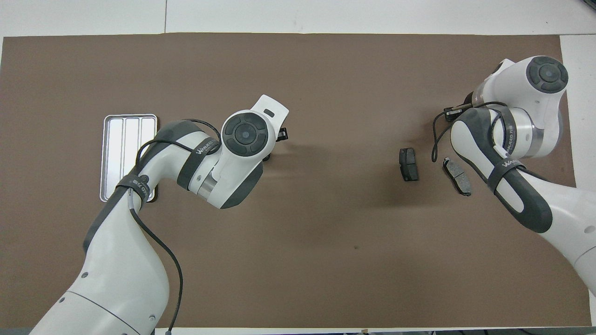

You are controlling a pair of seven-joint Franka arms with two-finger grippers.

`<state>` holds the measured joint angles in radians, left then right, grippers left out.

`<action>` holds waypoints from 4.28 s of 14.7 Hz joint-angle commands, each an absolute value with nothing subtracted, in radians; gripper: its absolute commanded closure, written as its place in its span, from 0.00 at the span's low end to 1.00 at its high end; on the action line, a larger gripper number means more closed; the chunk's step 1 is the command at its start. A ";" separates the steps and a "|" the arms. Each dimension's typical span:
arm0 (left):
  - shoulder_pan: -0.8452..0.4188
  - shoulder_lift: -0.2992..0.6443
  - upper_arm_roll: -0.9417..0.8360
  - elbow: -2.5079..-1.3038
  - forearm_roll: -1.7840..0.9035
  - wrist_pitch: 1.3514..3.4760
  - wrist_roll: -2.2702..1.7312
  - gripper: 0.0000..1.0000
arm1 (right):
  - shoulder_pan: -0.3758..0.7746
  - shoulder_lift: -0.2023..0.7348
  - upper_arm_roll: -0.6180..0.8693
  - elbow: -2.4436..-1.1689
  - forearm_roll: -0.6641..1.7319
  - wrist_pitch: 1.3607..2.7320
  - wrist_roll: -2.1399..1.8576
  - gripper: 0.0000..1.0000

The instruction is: Place bearing gear from tray to pile

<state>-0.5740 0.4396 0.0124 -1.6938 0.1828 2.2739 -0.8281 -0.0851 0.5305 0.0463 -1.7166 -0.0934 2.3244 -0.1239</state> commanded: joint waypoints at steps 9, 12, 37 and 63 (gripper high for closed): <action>-0.210 0.220 0.011 -1.531 0.097 1.857 -0.176 0.00 | -0.003 0.404 0.063 -1.729 -0.075 2.189 0.007 0.00; -0.108 0.111 0.012 -1.595 0.097 1.789 0.007 0.00 | 0.081 0.354 0.063 -1.715 -0.075 2.110 0.150 0.00; -0.049 -0.077 0.014 -1.663 0.048 1.540 0.107 0.00 | 0.618 0.718 0.054 -1.244 -0.089 2.008 1.158 0.00; -0.048 -0.087 0.015 -1.687 0.046 1.591 0.120 0.00 | 0.655 0.841 0.058 -1.186 -0.155 2.083 1.170 0.25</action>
<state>-0.0590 -0.0903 0.0176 -1.7041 0.0572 1.6040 0.0998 0.6512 0.8223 0.0550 -1.2243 -0.1379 2.1014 1.1432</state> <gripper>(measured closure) 0.000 0.123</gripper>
